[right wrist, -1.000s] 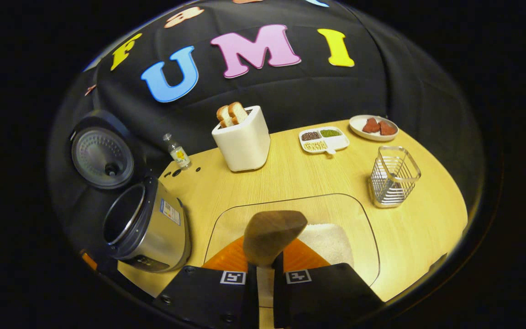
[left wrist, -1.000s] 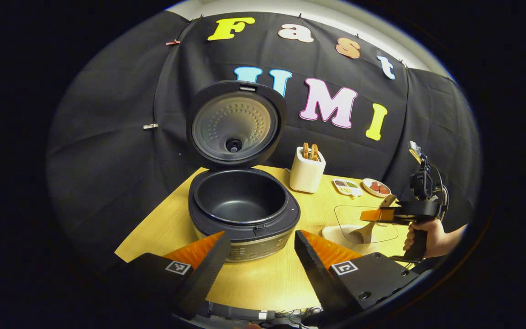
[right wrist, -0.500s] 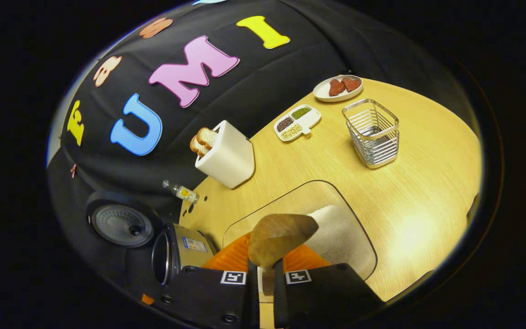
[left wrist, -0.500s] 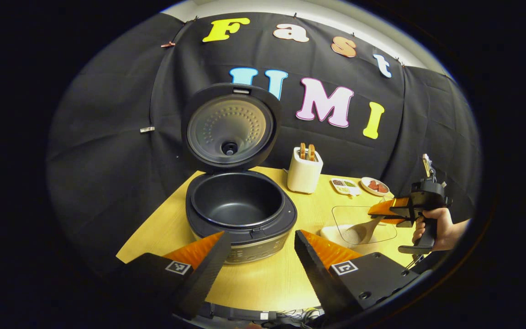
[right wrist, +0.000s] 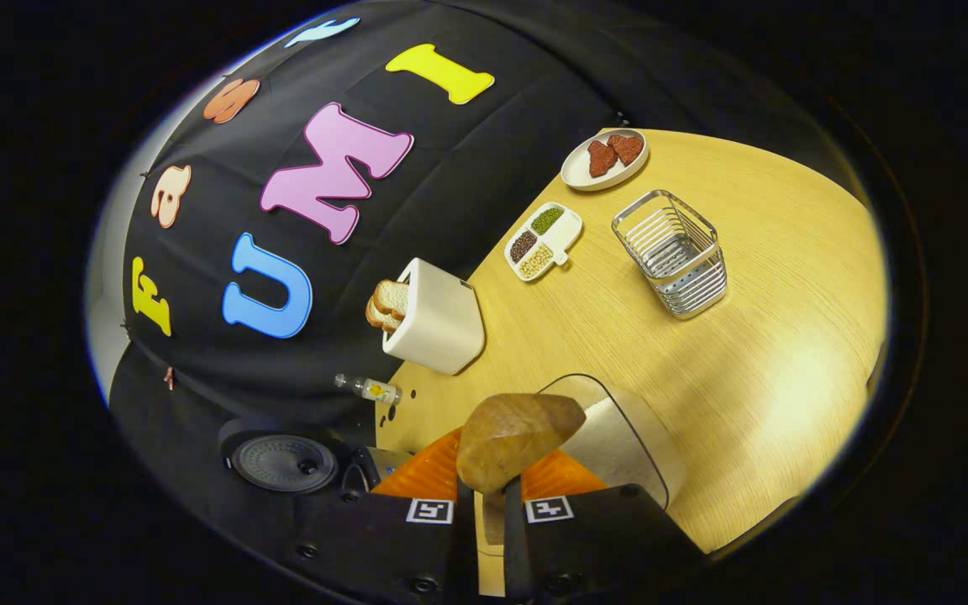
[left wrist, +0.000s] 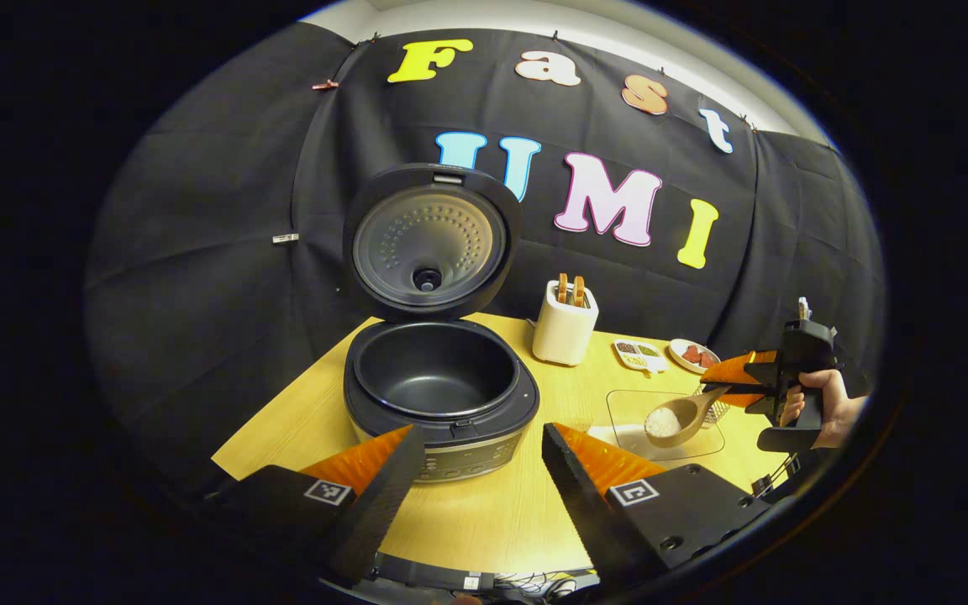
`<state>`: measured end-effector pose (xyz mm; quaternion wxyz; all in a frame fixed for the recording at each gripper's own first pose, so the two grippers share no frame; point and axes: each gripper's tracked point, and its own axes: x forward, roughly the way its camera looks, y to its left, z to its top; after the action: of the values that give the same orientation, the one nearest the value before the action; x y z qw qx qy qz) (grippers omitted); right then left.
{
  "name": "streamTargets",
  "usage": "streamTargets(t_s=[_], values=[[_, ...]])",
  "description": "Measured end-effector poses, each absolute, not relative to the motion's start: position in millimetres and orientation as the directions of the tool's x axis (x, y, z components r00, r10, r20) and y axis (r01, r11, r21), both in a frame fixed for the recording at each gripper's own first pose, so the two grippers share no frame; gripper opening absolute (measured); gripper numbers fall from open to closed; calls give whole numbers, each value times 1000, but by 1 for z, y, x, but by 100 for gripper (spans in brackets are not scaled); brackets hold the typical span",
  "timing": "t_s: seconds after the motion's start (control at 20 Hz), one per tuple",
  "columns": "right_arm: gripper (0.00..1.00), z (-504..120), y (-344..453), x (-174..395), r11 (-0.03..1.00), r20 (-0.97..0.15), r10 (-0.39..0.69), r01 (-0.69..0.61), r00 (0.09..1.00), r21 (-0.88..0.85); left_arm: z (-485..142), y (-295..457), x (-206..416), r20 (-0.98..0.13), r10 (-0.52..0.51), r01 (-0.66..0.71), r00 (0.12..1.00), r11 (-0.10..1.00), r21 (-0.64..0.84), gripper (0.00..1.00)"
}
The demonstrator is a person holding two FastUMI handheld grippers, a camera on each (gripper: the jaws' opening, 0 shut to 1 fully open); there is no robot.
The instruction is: Close the left gripper, press the button to open the rice cooker; take a wooden spoon from the chopstick holder with the right hand, scoop a spoonful of rice and pour it into the rice cooker, then put the wooden spoon back into the chopstick holder.
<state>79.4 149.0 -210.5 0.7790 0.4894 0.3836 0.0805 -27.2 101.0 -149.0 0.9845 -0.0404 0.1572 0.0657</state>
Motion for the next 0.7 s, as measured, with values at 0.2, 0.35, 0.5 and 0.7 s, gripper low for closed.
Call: streamTargets(t_s=[0.2, 0.35, 0.5, 0.7], values=[[17, -191, 157, 87, 486, -484, 536, 216, 692, 847, -145, 98, -29, -303, 128, -157, 944, 985, -71, 96], [16, -173, 168, 94, 428, -448, 562, 219, 695, 877, -134, 99, -30, -273, 144, -174, 951, 981, -89, 95], [17, -154, 184, 100, 357, -407, 593, 227, 695, 906, -132, 106, -30, -261, 159, -187, 952, 979, -85, 96], [16, -127, 216, 108, 325, -359, 633, 186, 686, 927, -130, 120, -35, -251, 189, -221, 949, 969, -107, 96]])
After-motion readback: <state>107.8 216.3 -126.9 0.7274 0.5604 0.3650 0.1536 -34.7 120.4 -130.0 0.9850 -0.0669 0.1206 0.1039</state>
